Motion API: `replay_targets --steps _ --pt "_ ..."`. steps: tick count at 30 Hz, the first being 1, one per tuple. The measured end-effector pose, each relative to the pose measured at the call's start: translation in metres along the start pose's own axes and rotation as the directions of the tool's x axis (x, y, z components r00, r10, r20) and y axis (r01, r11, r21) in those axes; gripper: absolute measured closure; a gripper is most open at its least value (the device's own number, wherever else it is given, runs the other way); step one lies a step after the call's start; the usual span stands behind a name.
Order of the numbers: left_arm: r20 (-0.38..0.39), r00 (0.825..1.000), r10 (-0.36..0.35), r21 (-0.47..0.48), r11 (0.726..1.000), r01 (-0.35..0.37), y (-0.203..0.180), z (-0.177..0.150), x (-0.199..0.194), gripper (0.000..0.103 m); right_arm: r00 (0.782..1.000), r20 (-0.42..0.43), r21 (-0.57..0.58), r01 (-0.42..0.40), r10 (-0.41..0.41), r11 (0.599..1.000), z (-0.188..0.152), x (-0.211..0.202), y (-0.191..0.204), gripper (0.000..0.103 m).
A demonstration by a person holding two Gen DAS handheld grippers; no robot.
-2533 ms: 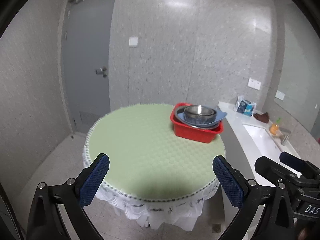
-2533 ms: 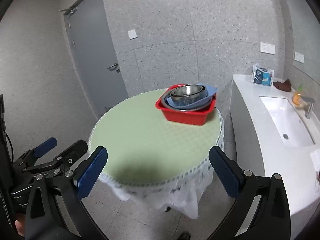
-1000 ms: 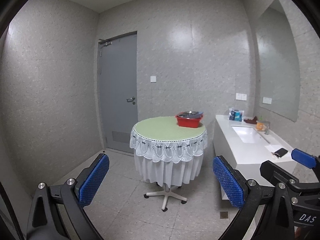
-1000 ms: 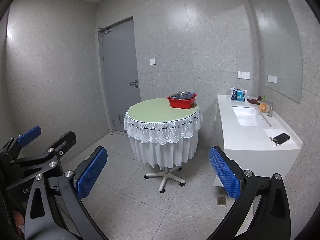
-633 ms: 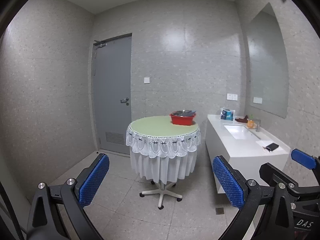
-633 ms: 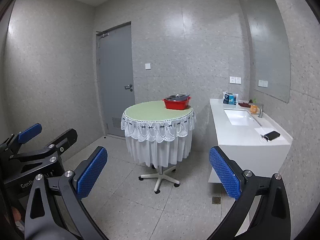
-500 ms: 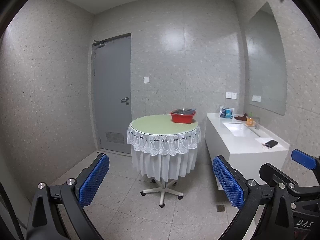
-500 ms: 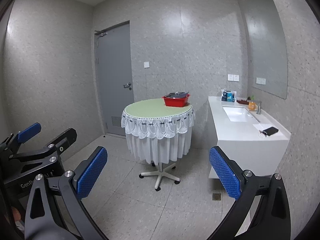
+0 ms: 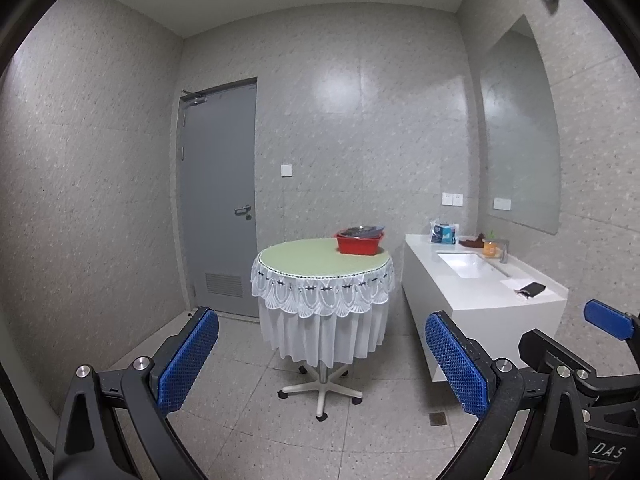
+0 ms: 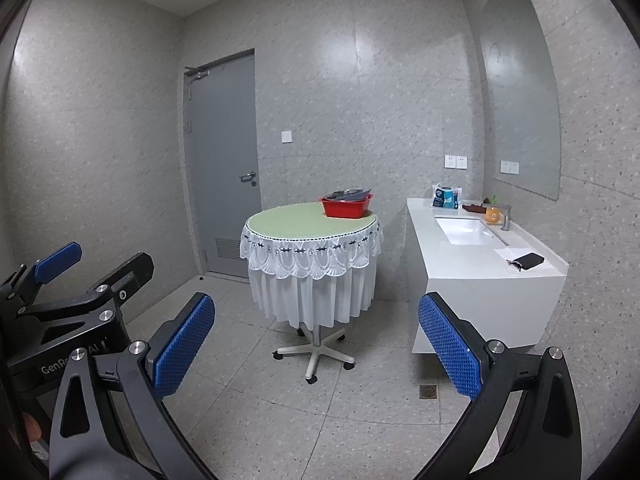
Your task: Organize plates and bowls
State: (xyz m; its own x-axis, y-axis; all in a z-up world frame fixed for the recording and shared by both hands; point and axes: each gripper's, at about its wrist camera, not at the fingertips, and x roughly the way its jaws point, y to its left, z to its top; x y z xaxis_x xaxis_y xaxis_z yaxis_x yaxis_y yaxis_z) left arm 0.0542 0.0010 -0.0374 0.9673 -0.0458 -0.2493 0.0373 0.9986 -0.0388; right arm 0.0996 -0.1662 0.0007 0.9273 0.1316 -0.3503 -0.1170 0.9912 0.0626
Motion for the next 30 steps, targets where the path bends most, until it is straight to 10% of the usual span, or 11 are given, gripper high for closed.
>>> replay_targets --steps 30 --pt "-0.011 1.000 0.016 -0.006 1.000 -0.016 0.007 0.004 0.014 0.001 0.999 -0.031 -0.018 -0.016 0.015 1.000 -0.006 0.010 0.002 0.000"
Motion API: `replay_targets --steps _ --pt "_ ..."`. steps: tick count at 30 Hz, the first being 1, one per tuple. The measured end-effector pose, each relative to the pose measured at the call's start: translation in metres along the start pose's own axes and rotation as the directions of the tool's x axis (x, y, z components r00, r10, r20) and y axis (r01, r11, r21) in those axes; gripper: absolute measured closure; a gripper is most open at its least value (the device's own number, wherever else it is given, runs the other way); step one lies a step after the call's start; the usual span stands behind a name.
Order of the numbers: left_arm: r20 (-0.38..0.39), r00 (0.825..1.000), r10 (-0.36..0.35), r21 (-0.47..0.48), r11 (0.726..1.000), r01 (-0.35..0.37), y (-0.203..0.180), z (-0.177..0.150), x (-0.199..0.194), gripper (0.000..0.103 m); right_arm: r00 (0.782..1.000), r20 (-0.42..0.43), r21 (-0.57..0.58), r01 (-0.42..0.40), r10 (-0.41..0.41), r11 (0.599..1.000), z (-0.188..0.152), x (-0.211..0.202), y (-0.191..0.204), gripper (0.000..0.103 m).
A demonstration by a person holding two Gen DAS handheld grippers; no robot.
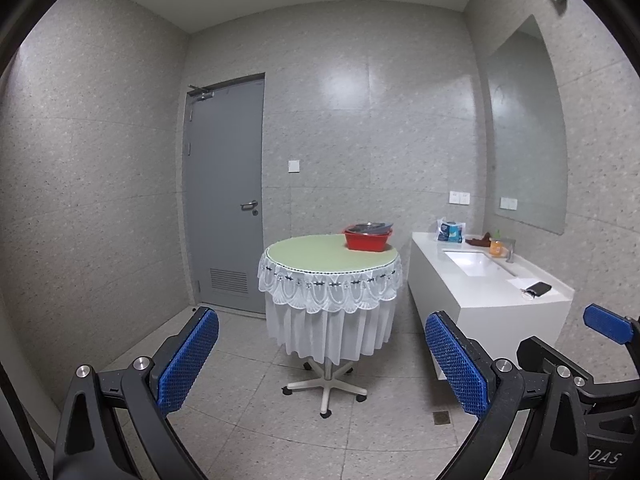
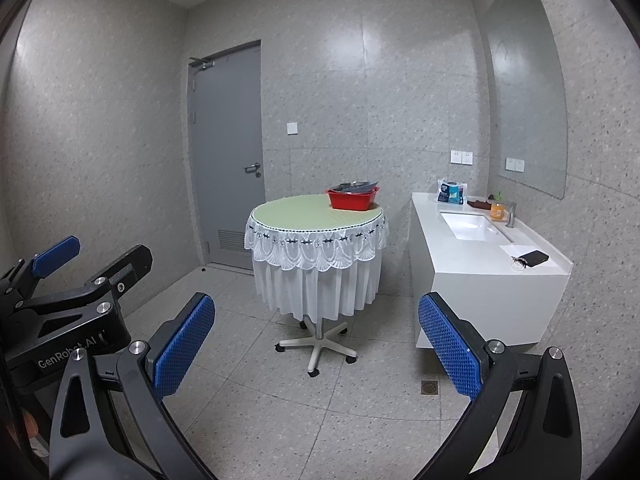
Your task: Organize plates and bowls
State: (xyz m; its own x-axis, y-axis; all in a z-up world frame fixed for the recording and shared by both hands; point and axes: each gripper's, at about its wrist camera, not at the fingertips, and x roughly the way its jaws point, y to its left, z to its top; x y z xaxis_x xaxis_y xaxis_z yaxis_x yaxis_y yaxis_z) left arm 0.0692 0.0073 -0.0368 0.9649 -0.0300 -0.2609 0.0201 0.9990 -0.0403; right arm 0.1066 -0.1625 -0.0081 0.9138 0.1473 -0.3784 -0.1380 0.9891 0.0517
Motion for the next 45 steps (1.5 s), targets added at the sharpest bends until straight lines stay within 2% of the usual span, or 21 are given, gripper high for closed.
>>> replay_targets --steps 45 --pt "0.003 1.000 0.011 -0.005 1.000 -0.011 -0.0074 -0.0083 -0.0034 0.001 1.000 -0.018 0.007 -0.014 0.014 1.000 -0.0028 -0.0016 -0.0045 0.000"
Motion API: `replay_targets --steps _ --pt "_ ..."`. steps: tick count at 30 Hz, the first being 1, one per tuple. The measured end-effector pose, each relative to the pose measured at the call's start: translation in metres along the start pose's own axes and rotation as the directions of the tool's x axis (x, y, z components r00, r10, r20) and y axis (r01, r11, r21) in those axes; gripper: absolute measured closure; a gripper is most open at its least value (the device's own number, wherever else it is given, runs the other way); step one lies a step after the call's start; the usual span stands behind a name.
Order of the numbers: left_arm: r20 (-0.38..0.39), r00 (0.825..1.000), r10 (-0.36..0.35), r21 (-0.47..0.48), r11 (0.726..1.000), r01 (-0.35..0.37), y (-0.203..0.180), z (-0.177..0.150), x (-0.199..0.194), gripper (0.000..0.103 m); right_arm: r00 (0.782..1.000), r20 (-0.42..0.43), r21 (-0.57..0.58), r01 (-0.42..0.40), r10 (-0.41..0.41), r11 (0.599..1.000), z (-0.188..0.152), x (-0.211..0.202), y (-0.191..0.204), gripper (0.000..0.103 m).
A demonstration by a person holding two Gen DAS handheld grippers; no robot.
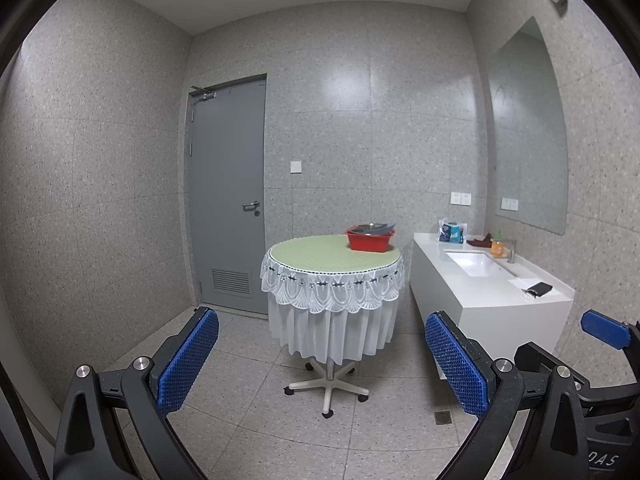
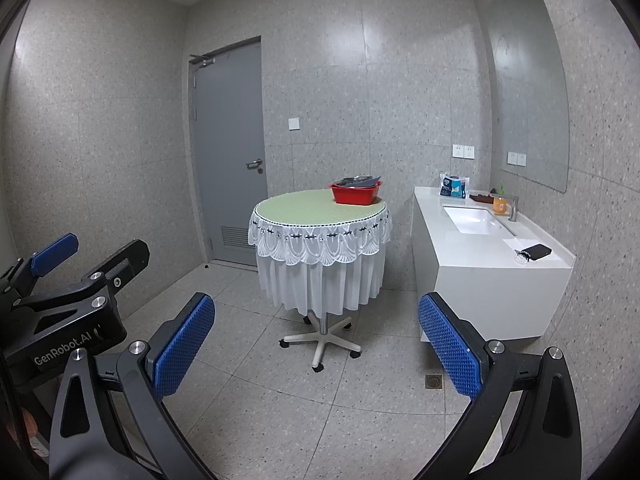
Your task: Organize plates and bowls
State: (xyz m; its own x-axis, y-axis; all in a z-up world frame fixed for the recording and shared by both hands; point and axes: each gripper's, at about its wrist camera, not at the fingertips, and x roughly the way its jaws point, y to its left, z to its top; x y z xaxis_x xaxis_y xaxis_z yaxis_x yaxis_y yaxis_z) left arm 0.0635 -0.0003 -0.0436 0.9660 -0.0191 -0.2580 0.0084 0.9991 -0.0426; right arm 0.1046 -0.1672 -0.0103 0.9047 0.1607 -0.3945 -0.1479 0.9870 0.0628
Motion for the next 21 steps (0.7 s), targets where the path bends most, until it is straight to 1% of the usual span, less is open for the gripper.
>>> replay_targets --steps 21 --pt "0.003 1.000 0.005 -0.001 1.000 -0.005 0.0002 -0.0012 -0.0017 0.001 1.000 -0.011 0.003 -0.001 0.001 1.000 -0.0011 0.0036 0.0065 0.000"
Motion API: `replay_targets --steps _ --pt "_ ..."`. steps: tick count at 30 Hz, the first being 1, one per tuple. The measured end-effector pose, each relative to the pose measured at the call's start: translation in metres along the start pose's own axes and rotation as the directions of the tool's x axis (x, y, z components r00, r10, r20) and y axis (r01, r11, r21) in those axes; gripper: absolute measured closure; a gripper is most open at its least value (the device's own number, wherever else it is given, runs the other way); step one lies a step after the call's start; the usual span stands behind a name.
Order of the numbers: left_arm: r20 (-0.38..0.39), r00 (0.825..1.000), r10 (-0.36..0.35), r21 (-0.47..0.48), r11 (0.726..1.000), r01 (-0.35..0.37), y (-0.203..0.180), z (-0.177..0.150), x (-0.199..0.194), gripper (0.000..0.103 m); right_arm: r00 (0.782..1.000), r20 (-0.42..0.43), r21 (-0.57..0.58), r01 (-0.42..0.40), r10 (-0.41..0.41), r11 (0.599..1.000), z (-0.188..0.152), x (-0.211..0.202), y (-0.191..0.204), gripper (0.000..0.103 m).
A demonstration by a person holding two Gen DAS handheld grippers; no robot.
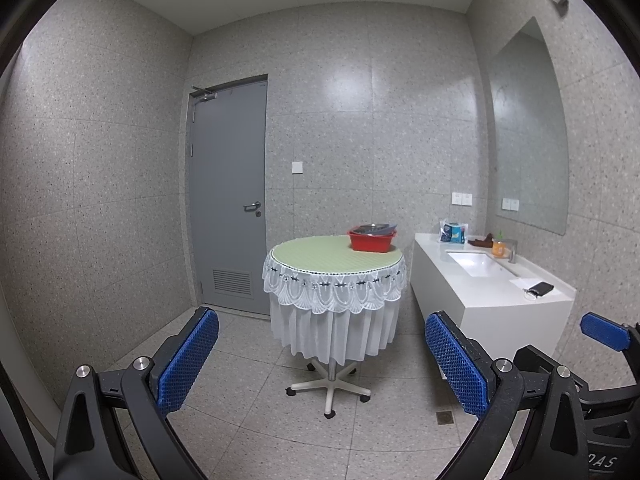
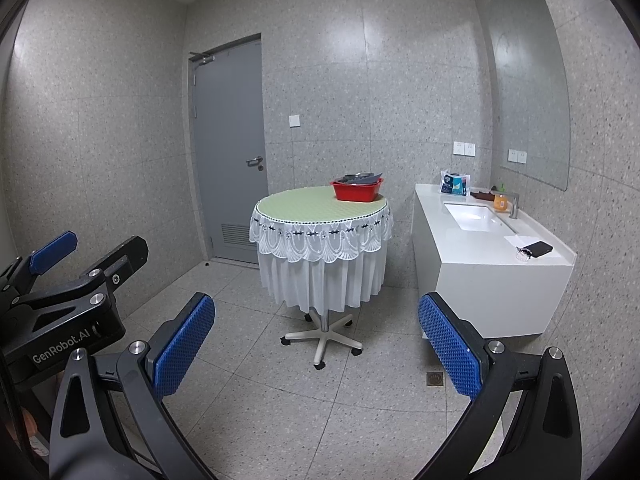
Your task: Organize plates and bowls
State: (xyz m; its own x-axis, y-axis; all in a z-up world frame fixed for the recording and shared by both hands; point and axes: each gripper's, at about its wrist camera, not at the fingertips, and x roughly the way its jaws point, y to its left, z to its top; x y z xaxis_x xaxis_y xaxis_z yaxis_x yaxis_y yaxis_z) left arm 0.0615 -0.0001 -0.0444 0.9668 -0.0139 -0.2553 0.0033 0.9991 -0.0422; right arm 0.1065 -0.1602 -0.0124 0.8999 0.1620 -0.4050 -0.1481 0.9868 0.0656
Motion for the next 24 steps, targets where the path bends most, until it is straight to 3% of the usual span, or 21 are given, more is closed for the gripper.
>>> replay_targets --steps 14,24 --pt "-0.006 1.000 0.011 0.008 1.000 -0.011 -0.008 -0.001 0.004 0.001 1.000 -0.006 0.004 -0.004 0.004 1.000 -0.001 0.003 0.001 0.000" --pt "-0.032 0.999 0.035 0.018 0.999 -0.035 -0.023 0.005 0.034 0.001 0.999 -0.038 0.016 -0.021 0.022 1.000 0.002 0.032 -0.005 0.000"
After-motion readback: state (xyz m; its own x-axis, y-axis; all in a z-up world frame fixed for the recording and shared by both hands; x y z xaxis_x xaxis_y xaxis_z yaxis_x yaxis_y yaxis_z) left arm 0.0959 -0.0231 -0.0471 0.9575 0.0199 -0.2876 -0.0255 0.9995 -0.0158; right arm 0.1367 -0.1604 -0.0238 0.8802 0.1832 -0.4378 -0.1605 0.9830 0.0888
